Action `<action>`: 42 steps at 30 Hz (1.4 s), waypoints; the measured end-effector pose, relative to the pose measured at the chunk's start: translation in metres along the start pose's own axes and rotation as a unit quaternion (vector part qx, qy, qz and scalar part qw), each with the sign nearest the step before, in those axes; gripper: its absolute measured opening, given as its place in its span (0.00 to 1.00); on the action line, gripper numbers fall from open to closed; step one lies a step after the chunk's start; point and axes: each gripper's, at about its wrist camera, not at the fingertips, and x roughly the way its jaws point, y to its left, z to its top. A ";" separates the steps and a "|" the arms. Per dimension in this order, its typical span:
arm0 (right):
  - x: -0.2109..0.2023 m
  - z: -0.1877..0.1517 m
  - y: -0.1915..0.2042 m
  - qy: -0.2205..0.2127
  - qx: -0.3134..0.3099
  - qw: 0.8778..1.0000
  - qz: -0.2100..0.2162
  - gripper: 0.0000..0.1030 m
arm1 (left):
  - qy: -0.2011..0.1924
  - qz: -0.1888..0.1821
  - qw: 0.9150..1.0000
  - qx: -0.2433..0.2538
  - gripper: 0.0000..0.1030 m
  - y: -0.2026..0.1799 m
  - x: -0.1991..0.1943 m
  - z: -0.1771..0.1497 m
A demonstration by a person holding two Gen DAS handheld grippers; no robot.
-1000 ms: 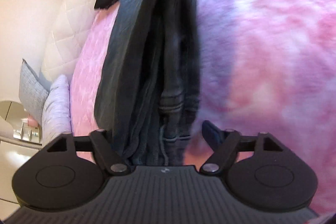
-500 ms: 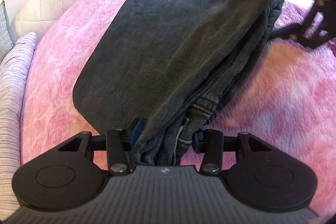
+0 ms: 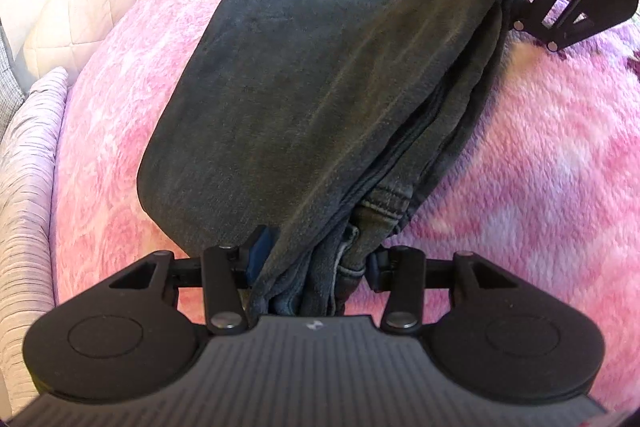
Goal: Fold clothes
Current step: 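Grasp the jeans bundle edge with both grippers and lift it, then carry the lifted jeans with both grippers toward the black clothes by the pillow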
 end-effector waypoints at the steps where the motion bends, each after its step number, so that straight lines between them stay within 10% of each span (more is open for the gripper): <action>1: 0.001 0.001 0.001 0.001 -0.005 1.000 -0.004 0.50 | 0.001 0.000 1.000 -0.001 0.41 0.000 0.000 0.000; 6: 0.012 0.007 -0.001 0.002 -0.012 1.000 -0.007 0.59 | 0.003 -0.001 1.000 -0.001 0.41 -0.001 0.007 0.002; 17: 0.009 0.015 -0.026 0.005 0.041 0.999 0.034 0.33 | 0.012 0.067 0.988 0.142 0.66 -0.037 0.029 -0.002; 24: 0.001 0.016 -0.033 0.000 0.049 0.998 0.035 0.29 | -0.002 0.068 0.992 0.103 0.32 -0.021 0.009 0.002; 42: -0.135 0.024 -0.097 -0.023 0.056 0.998 0.036 0.22 | -0.011 0.033 0.994 0.106 0.30 -0.001 -0.140 0.043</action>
